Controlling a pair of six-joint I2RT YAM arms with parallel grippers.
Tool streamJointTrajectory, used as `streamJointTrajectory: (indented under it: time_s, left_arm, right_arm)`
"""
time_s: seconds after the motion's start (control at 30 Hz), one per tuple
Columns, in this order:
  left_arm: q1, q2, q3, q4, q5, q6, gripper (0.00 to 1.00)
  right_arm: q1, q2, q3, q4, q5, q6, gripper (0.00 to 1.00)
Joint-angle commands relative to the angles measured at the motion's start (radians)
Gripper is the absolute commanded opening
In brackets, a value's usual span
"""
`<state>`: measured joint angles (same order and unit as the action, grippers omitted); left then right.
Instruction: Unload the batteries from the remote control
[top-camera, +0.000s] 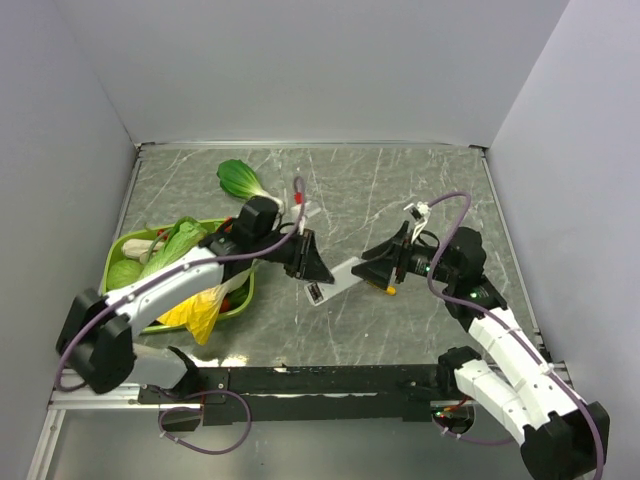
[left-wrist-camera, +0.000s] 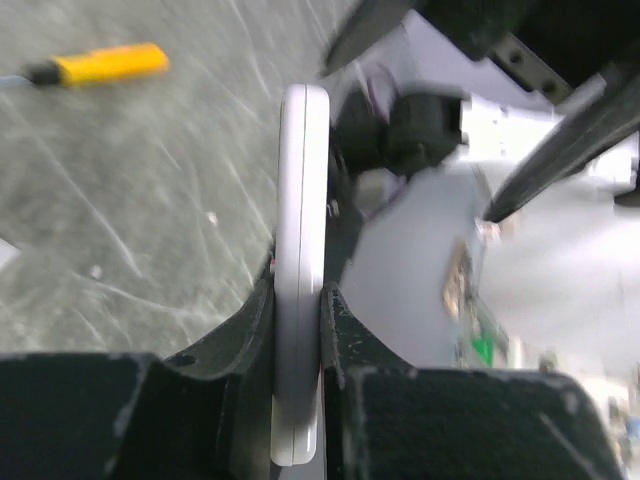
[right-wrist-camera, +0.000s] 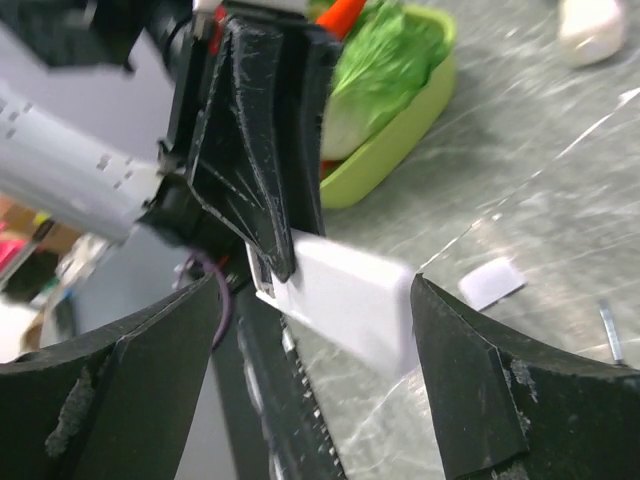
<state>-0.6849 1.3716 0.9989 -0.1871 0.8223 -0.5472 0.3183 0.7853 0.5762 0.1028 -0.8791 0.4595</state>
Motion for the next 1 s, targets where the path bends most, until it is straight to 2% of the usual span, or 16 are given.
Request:
streamJointTrajectory:
  time_s: [0.0,0.17,0.3,0.37,0.43,0.53,0.57,0.67,0.73,0.83,0.9,0.93,0.97]
  left_arm:
    - [0.007,-0.155,-0.147,0.372,-0.248,-0.28,0.01]
    - [0.007,-0.27,-0.302,0.578,-0.341,-0.413,0.01]
    - [0.007,-0.299,-0.348,0.696,-0.336,-0.471,0.01]
    - [0.005,-0.305,-0.358,0.699,-0.336,-0.476,0.01]
    - [0.005,-0.304,-0.367,0.713,-0.333,-0.485,0.01]
    - [0.005,-0.287,-0.381,0.744,-0.324,-0.516,0.01]
    - [0.005,-0.281,-0.385,0.756,-0.307,-0.525,0.01]
    - [0.005,-0.261,-0.404,0.795,-0.281,-0.559,0.04]
    - [0.005,-0.264,-0.422,0.804,-0.275,-0.566,0.06]
    - [0.004,-0.276,-0.44,0.793,-0.278,-0.56,0.1]
    - [0.005,-0.276,-0.448,0.795,-0.269,-0.563,0.13]
    - [0.004,-0.275,-0.451,0.796,-0.265,-0.566,0.15]
    - [0.005,-0.273,-0.453,0.799,-0.261,-0.569,0.18]
  right_arm:
    - [0.005,-0.021,-0.028,0.139,0.1,0.114,0.86]
    - [0.007,-0.015,-0.163,0.374,0.144,0.303,0.94]
    - [0.015,0.048,-0.184,0.509,0.102,0.364,0.94]
    - [0.025,0.095,-0.179,0.601,0.072,0.401,0.92]
    - [0.044,0.146,-0.182,0.732,0.039,0.425,0.87]
    - [0.064,0.21,-0.171,0.811,0.026,0.472,0.79]
    - [0.068,0.224,-0.17,0.833,0.025,0.479,0.72]
    - [0.071,0.279,-0.179,0.96,0.019,0.539,0.61]
    - [0.07,0.313,-0.184,1.012,0.015,0.57,0.59]
    - [0.07,0.338,-0.18,1.052,0.014,0.574,0.44]
    - [0.07,0.35,-0.179,1.068,0.015,0.574,0.37]
    - [0.07,0.351,-0.177,1.069,0.012,0.573,0.26]
    - [0.07,0.356,-0.176,1.069,0.002,0.574,0.2]
